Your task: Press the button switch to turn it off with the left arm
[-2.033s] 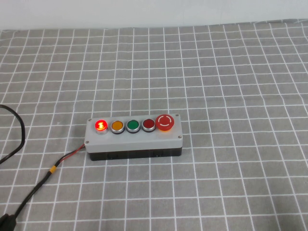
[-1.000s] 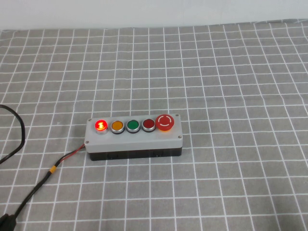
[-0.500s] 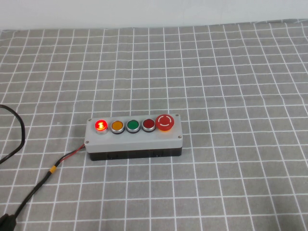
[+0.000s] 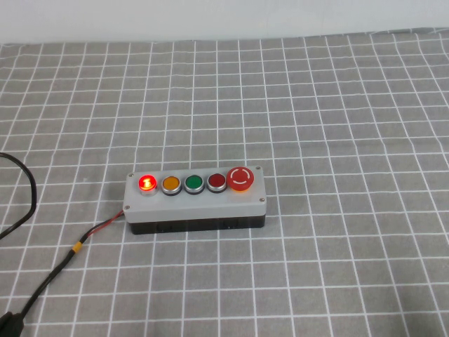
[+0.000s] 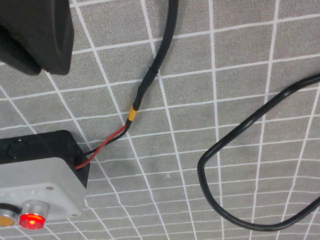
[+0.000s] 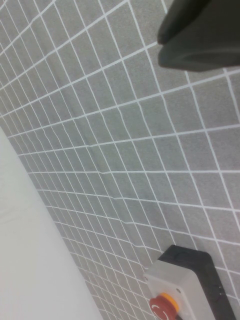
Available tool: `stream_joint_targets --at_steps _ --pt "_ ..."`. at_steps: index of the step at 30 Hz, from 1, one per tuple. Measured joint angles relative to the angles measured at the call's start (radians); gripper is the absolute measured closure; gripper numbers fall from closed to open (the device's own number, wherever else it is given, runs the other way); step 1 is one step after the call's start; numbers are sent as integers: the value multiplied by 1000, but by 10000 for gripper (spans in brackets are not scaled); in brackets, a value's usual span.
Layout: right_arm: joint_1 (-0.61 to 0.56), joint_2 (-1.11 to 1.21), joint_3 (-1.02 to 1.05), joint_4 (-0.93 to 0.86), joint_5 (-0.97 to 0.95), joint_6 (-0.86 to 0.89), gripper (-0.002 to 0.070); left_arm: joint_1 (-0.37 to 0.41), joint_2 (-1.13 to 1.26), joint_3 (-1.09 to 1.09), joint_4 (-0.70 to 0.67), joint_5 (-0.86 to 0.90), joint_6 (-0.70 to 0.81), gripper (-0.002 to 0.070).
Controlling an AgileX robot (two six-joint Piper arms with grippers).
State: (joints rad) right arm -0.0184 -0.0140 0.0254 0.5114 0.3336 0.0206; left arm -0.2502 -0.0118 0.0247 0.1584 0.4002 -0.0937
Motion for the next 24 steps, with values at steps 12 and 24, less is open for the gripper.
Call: stream_joint_targets --at_steps 12,24 --pt "0 0 0 0 0 0 694 0 0 0 0 -9 0 678" --pt "0 0 0 0 0 0 694 0 0 1 0 -127 0 678"
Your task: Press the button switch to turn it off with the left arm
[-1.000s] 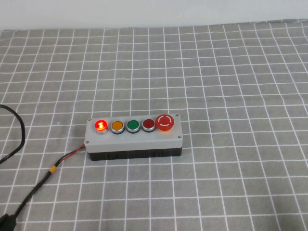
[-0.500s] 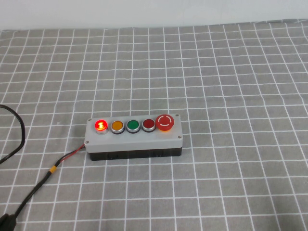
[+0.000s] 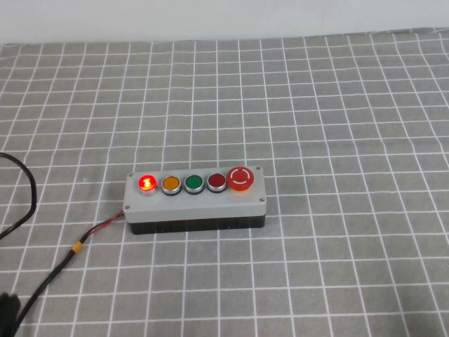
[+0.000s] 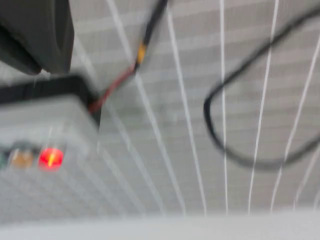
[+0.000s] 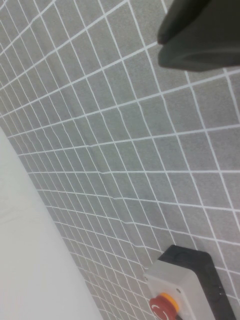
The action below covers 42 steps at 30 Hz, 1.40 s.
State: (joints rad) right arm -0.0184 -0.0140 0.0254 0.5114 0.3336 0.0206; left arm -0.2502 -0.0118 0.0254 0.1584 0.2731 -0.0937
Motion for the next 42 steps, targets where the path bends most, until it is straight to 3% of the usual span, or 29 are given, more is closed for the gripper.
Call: stream_joint_targets --at_steps 8,14,18,21,25,31,37,42 --pt "0 0 0 0 0 0 694 0 0 0 0 -376 -2 678" --pt "0 0 0 0 0 0 694 0 0 0 -12 -636 -129 678" --pt "0 0 0 0 0 0 694 0 0 0 -12 -905 -155 678" --pt "0 0 0 0 0 0 694 0 -2 -26 -12 -974 -161 678" --pt "0 0 0 0 0 0 694 0 -2 -165 -12 -880 -168 678" --pt "0 0 0 0 0 0 694 0 25 -421 -12 -480 -172 678" --pt "0 0 0 0 0 0 694 0 214 -635 -13 -127 -172 678" --pt "0 0 0 0 0 0 694 0 361 -671 -13 -86 -150 678"
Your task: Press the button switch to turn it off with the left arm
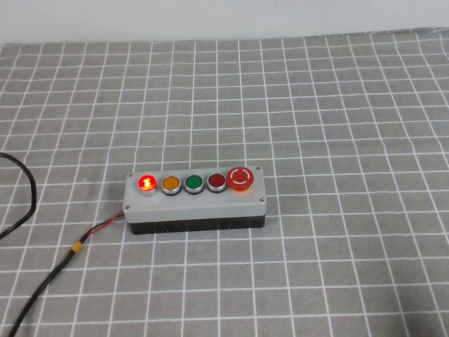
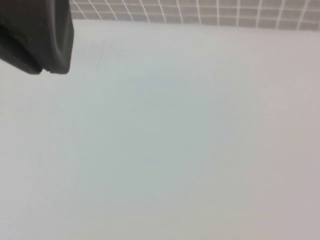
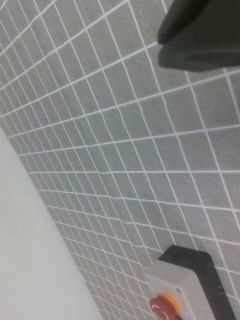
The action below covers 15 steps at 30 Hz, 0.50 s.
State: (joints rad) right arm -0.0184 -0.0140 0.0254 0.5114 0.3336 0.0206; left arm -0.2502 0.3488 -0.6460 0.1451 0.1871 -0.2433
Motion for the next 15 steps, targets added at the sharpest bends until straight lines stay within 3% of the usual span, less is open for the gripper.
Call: stream_joint_targets --at_steps 6,15 --pt "0 0 0 0 0 0 694 0 81 -2 -41 -17 0 678" --pt "0 0 0 0 0 0 694 0 192 -7 -41 208 42 678"
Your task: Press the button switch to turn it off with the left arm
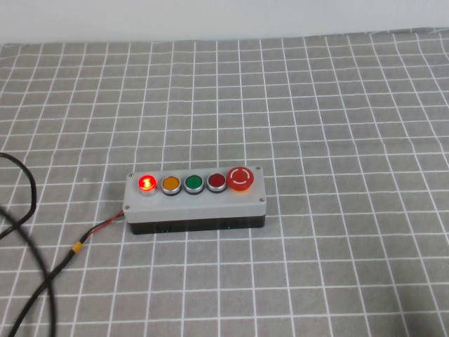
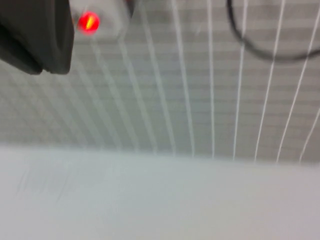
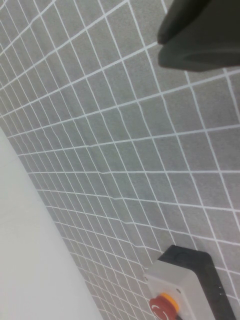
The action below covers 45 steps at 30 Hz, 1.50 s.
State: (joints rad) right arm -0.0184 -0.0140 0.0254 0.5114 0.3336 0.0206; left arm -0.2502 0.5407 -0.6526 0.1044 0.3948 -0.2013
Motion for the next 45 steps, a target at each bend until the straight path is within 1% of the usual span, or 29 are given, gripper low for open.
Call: stream_joint_targets --at_steps 4,10,13,17,21,27,29,33,40,45 --pt "0 0 0 0 0 0 694 0 77 -45 0 138 62 678" --pt "0 0 0 0 0 0 694 0 246 -214 -9 340 142 678" --pt "0 0 0 0 0 0 694 0 351 -301 -45 415 201 678" --pt "0 0 0 0 0 0 694 -4 490 -401 -136 479 290 678" --pt "0 0 0 0 0 0 694 -21 632 -469 -174 503 318 678" --pt "0 0 0 0 0 0 694 -23 835 -520 -184 538 326 678" --pt "0 0 0 0 0 0 694 -23 891 -530 -211 538 338 678" --pt "0 0 0 0 0 0 694 -23 966 -549 -262 532 369 678" --pt "0 0 0 0 0 0 694 -64 1039 -611 -274 484 376 678" --pt "0 0 0 0 0 0 694 -92 1111 -650 -274 488 381 678"
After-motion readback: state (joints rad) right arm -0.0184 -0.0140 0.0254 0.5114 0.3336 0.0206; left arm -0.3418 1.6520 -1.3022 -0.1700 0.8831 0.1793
